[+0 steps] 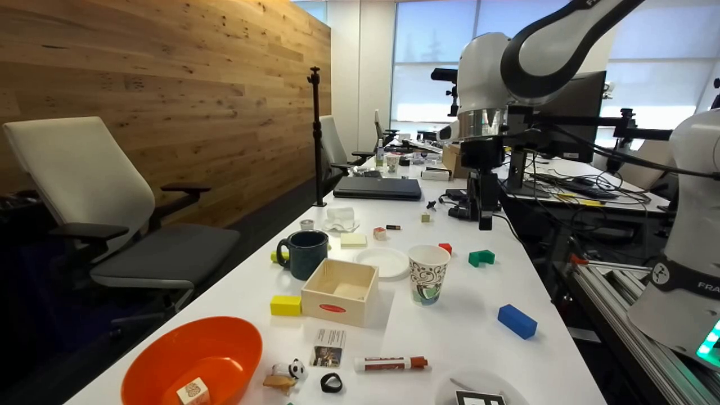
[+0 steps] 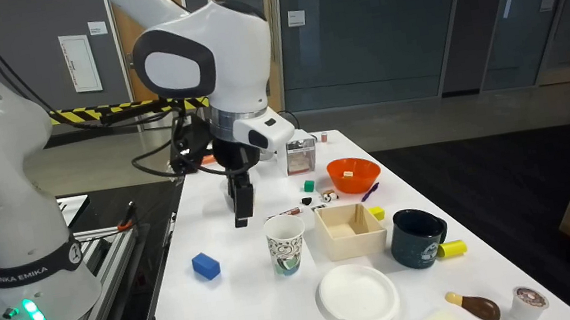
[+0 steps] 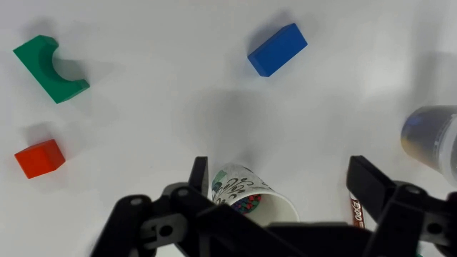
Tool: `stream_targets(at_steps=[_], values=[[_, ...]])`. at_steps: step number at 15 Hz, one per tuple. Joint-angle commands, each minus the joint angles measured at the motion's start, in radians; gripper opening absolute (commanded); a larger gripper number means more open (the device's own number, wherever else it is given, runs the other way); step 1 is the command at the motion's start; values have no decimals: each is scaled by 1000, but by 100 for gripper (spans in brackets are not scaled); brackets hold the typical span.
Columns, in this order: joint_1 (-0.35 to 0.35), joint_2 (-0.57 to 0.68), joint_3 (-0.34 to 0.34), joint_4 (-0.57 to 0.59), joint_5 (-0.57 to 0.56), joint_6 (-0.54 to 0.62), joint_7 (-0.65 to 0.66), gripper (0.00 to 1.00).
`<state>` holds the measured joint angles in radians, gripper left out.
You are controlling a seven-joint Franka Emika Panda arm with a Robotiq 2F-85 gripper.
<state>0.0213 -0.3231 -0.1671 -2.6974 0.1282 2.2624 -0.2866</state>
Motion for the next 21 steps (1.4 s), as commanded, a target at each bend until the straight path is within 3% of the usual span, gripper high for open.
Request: stream_targets(at_steps=[1, 4, 6, 8, 9, 13, 17, 21], values=[[-14, 4, 16, 1, 7, 2, -5, 100], [-13, 4, 16, 1, 8, 3, -8, 100], [-59, -5, 7, -71, -52, 150, -2, 100], [-71, 13, -16, -136, -34, 291, -45, 100], [-60, 99, -41, -64, -1, 317, -91, 100], [1, 154, -89, -83, 119, 485, -271, 100], [90, 172, -94, -76, 293, 445, -522, 100], [163, 196, -73, -75, 406, 433, -677, 100]])
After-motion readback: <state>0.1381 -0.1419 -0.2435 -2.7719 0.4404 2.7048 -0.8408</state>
